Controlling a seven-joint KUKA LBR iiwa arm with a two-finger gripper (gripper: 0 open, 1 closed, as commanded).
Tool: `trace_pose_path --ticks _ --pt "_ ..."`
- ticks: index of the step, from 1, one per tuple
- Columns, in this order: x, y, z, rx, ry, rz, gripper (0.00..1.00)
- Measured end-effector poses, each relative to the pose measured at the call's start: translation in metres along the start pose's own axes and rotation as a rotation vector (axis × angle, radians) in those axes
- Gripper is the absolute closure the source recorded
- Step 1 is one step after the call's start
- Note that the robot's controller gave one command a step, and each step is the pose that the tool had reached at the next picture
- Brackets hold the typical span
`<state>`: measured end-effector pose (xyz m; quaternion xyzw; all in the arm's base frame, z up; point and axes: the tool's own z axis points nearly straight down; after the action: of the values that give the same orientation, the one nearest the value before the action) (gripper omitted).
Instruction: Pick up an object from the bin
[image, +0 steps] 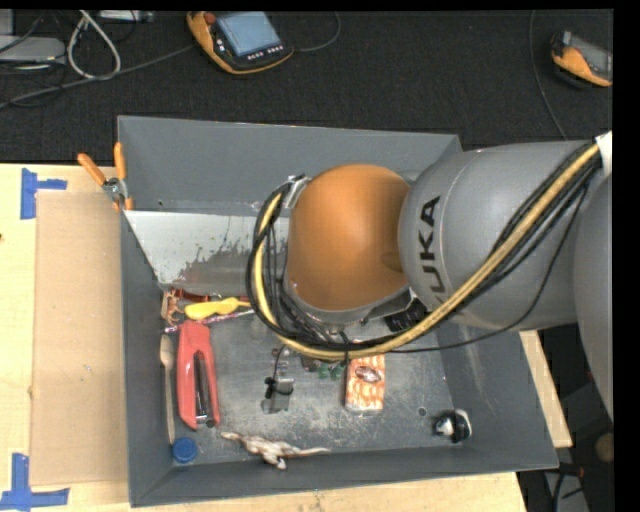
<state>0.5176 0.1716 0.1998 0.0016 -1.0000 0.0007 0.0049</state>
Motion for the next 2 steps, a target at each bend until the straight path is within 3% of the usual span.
trace_pose_path --ticks 1,2 --pt "-0.002 -0.001 -0.005 -0.001 -0.008 0.005 0.0" --pt "-0.002 -0.022 -0.003 -0.004 -0.006 0.0 0.0"
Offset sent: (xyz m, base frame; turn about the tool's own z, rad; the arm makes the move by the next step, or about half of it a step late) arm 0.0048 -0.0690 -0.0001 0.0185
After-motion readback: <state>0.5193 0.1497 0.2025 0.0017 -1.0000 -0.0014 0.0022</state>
